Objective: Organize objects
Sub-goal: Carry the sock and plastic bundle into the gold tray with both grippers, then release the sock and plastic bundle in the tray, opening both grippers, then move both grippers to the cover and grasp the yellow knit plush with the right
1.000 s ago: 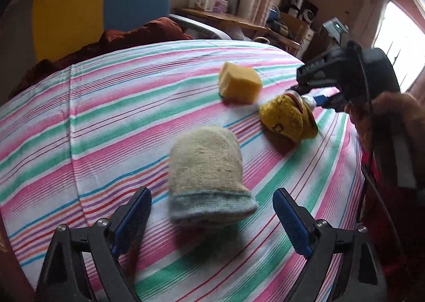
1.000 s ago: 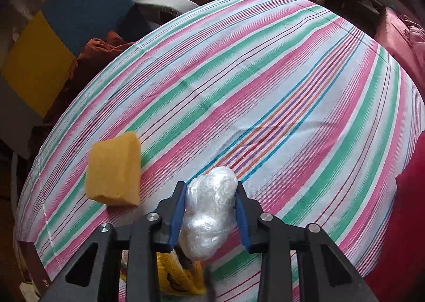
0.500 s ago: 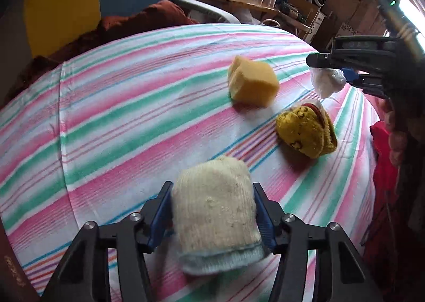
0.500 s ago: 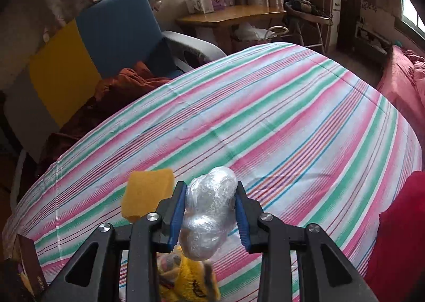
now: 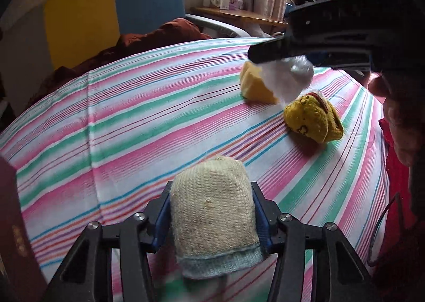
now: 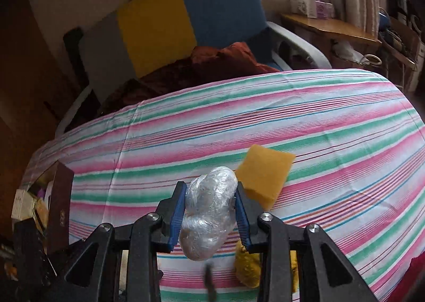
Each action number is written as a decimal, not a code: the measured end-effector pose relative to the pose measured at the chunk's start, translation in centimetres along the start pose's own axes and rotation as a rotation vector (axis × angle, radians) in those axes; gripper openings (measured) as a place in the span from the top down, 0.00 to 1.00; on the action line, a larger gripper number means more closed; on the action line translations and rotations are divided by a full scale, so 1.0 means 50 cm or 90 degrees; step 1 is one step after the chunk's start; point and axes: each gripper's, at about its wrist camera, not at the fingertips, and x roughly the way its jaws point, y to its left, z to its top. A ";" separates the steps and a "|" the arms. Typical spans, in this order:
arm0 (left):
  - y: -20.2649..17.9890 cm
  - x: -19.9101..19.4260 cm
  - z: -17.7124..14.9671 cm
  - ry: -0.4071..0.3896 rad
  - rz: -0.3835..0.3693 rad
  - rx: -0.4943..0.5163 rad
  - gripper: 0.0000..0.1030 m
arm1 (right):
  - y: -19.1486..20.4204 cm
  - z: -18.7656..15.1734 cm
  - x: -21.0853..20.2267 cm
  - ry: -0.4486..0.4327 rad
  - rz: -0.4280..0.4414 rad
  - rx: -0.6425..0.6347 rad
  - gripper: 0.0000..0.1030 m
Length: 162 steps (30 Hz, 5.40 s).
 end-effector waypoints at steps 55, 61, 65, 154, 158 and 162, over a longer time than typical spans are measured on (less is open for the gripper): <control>0.265 -0.378 -0.170 -0.125 0.162 -0.227 0.48 | 0.211 -0.122 0.094 0.183 -0.034 -0.266 0.67; 0.361 -0.447 -0.238 -0.145 0.200 -0.304 0.48 | 0.299 -0.139 0.053 0.162 0.017 -0.271 0.67; 0.417 -0.512 -0.294 -0.169 0.228 -0.353 0.48 | 0.386 -0.141 -0.007 0.114 0.082 -0.292 0.67; 0.234 -0.427 -0.156 -0.143 0.223 -0.149 0.20 | 0.250 -0.113 -0.119 0.020 -0.051 -0.075 0.39; 0.215 -0.411 -0.143 -0.139 0.200 -0.132 0.20 | 0.126 -0.077 -0.142 0.013 -0.109 0.002 0.39; 0.204 -0.392 -0.134 -0.129 0.187 -0.123 0.20 | -0.003 -0.050 -0.153 0.017 -0.149 0.111 0.39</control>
